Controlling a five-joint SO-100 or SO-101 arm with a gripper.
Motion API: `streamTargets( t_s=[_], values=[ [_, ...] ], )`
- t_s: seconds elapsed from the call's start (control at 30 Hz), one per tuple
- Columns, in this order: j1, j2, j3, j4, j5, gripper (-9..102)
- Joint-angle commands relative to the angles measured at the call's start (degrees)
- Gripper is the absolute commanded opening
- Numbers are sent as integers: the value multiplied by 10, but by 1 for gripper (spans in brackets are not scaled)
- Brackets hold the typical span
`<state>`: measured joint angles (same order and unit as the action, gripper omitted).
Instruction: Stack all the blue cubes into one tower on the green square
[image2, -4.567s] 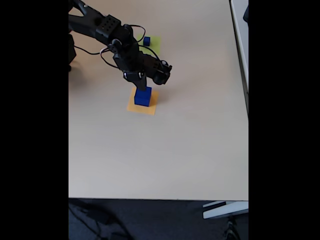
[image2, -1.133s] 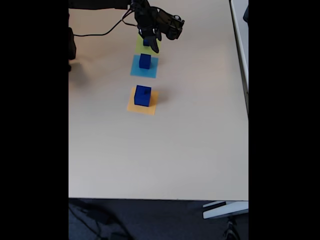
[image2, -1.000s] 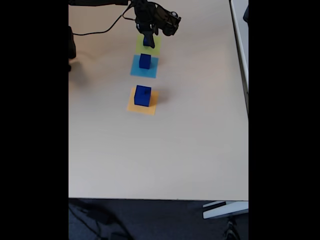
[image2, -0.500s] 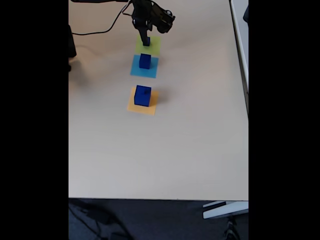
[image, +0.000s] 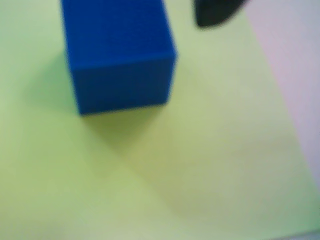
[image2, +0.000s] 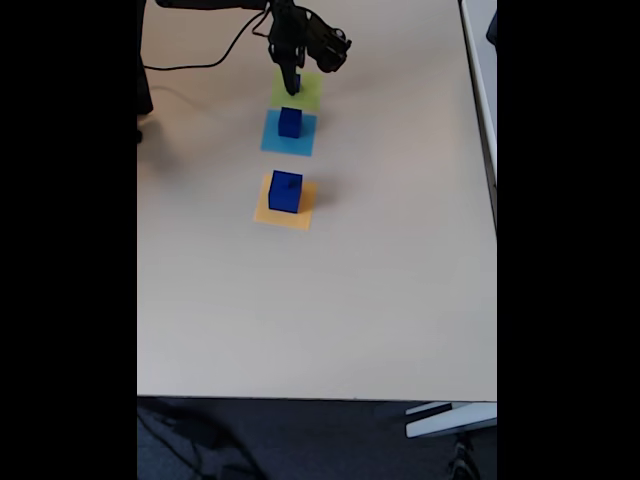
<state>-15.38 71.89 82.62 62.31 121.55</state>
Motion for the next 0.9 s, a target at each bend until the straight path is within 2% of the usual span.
streamTargets(
  t_s=[0.0, 0.87],
  values=[
    [-11, 0, -53, 20, -6, 29],
    [-30, -79, -123, 67, -18, 28]
  ],
)
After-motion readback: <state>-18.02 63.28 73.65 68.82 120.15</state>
